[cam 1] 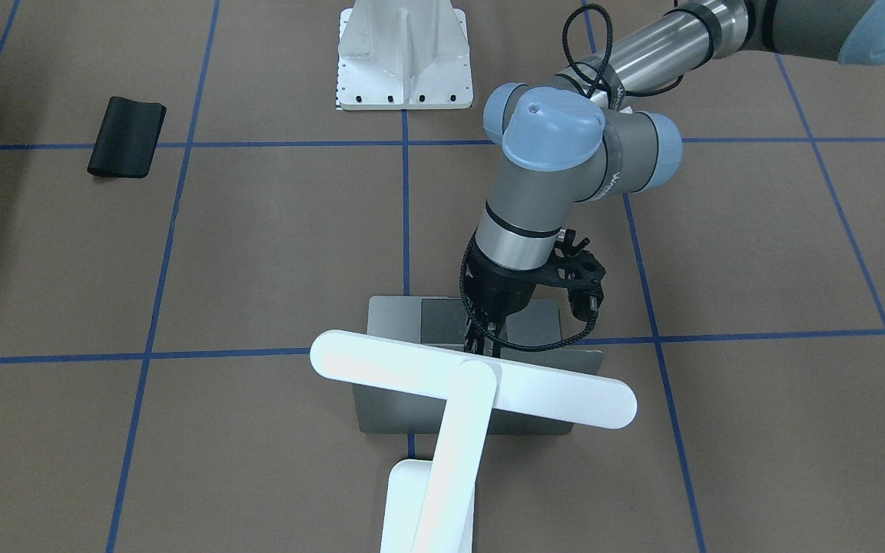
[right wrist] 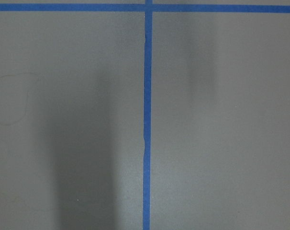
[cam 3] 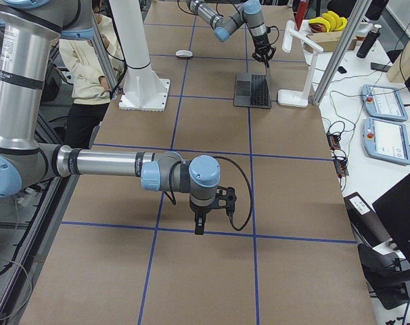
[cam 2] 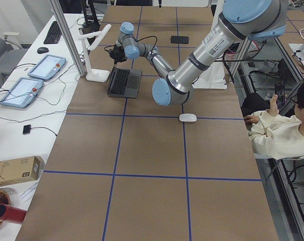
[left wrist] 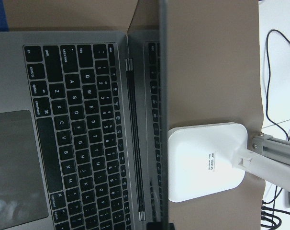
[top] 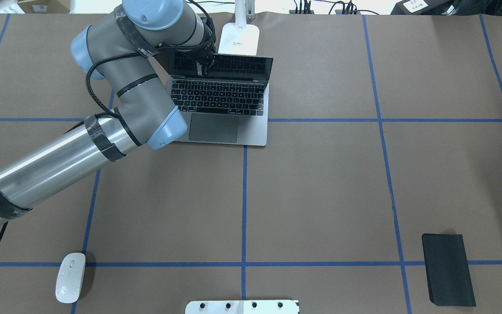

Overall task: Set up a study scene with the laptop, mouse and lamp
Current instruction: 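Release the laptop and withdraw the left gripper away from it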

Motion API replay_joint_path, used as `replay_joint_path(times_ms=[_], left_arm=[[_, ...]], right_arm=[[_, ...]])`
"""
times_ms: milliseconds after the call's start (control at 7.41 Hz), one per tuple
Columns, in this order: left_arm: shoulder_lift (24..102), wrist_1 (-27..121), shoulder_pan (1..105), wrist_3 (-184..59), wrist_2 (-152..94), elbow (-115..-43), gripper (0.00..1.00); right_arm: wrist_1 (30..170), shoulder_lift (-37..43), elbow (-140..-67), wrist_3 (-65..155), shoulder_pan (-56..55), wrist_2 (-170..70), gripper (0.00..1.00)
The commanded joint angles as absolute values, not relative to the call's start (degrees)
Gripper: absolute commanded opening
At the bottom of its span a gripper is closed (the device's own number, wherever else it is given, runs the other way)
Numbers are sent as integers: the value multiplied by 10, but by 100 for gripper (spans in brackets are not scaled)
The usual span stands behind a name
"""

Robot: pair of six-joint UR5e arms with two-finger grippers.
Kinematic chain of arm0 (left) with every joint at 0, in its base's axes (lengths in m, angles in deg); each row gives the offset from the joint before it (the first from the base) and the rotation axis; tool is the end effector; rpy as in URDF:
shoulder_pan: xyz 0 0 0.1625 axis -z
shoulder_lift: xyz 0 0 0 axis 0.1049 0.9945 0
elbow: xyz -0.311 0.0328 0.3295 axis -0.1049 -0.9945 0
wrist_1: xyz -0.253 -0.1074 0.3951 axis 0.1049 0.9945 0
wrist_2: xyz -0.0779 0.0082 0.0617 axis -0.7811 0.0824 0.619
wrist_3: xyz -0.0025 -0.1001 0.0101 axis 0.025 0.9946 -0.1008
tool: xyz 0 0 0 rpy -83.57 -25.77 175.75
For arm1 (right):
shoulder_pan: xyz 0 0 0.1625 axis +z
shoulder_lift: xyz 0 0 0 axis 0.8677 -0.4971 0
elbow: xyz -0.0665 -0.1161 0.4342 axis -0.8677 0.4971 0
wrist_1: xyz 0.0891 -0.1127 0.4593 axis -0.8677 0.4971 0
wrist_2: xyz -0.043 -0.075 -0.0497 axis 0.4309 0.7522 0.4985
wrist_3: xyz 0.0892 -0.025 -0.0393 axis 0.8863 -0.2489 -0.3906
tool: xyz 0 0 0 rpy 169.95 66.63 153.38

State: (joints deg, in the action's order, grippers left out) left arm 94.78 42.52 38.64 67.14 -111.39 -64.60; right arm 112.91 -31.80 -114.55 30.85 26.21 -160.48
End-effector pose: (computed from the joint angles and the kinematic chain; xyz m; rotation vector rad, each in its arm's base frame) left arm 0.5300 -0.6770 0.1237 -0.3430 1.1261 -1.4233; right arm 0.0357 -0.4498 0.6801 -0.0439 -0.7615 -0.0184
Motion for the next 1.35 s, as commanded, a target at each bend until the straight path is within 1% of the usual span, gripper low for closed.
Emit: replay_joint_path(times_ms=[0,135,270,540,674,809,944,1214], left_arm=[[946,422,391,637,-1115,-657,100],[933,416,396,611,-1119,-686,100],[904,415,400,588,-1121,-728,100],[819,375,409,499,-1142,-853,100],[771,346,413,430,-1145,-919,100],[732,316,418,349,-1146,-966,100],[694,294,423,263,-1157,-997,100],[623,294,481,41,-1238,-1005,100]], right_arm=[[1130,-317,-1145,309,262,-1605,100],[1129,-315,-1143,309,262,-1605,100],[1130,-314,-1142,309,262,-1605,100],[1129,-308,-1140,319,261,-1606,100],[1130,-294,-1130,327,261,-1605,100],[1130,-279,-1110,332,261,-1618,100],[1126,-277,-1099,373,260,-1653,100],[1127,-285,-1081,385,260,-1708,100]])
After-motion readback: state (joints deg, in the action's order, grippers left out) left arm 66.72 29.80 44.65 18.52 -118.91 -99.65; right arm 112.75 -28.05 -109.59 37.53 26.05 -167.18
